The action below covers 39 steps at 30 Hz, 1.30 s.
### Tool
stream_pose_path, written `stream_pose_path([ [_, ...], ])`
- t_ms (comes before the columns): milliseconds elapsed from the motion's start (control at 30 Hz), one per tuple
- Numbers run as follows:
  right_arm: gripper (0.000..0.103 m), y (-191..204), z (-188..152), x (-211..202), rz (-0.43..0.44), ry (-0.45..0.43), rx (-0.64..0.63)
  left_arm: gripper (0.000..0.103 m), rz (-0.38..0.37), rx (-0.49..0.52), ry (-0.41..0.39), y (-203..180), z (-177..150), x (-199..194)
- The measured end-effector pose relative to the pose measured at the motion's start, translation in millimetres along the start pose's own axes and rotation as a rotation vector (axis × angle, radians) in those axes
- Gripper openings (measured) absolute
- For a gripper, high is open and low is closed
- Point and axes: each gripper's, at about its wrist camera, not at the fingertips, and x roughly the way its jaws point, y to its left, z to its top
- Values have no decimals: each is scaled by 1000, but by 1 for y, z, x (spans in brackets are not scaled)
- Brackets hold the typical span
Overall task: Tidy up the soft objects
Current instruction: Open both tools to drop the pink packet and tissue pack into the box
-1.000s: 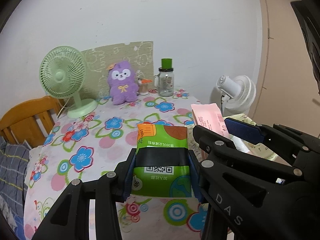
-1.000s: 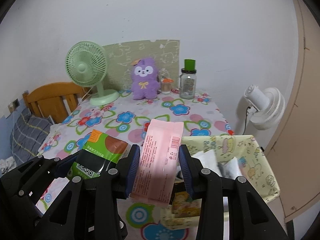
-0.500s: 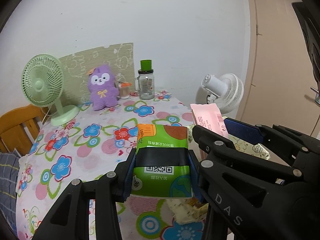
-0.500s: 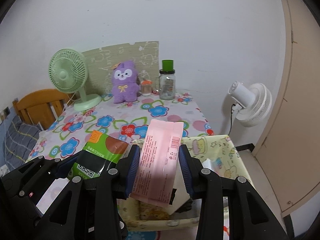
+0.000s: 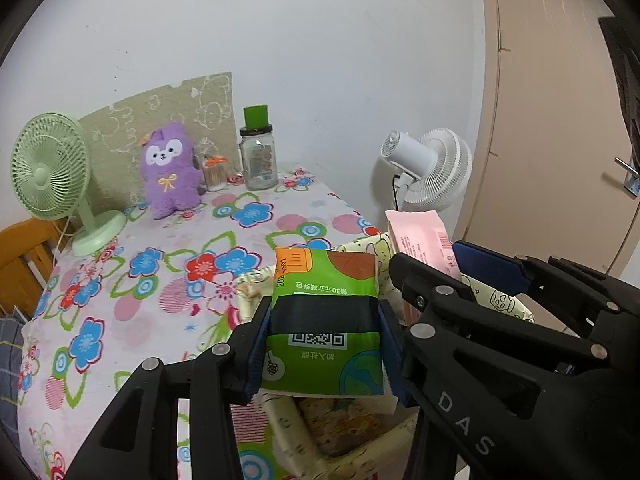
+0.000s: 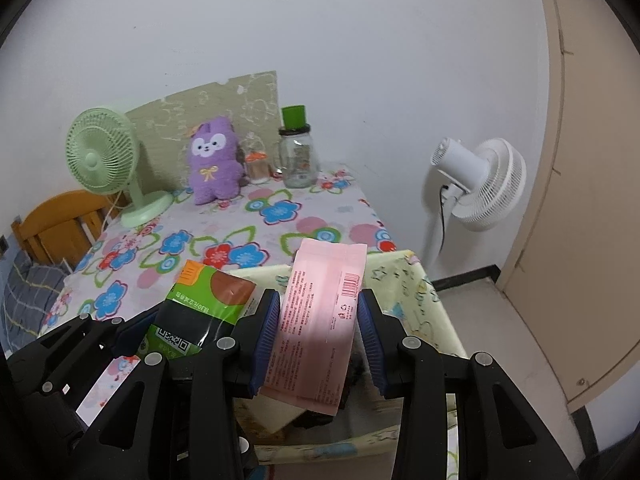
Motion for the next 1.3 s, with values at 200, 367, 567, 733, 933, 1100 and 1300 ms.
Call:
stream_pose_path([
  [200,43,-15,-2,9,-11,18,21,58,-7,8,13,-9,1,13],
  [367,43,-22,-3,16,-17,29,28,90,34,36,-2,-16,0,17],
  [567,43,-25,-3,25,-10,46,33,93,56,48,21,-16,0,22],
  [733,45,-23,-3,28,8,57,34,94,66,42,28,-12,-1,22],
  [933,79,-14,-3,22,30,39,23,98,70,10,23,-3,-2,16],
  [1100,82,-4,-3,11,26,11,10,101,96,-14,14,6,-3,6],
  [1300,87,12,-4,-2,30,-12,-5,103,116,-48,1,24,-7,-12],
])
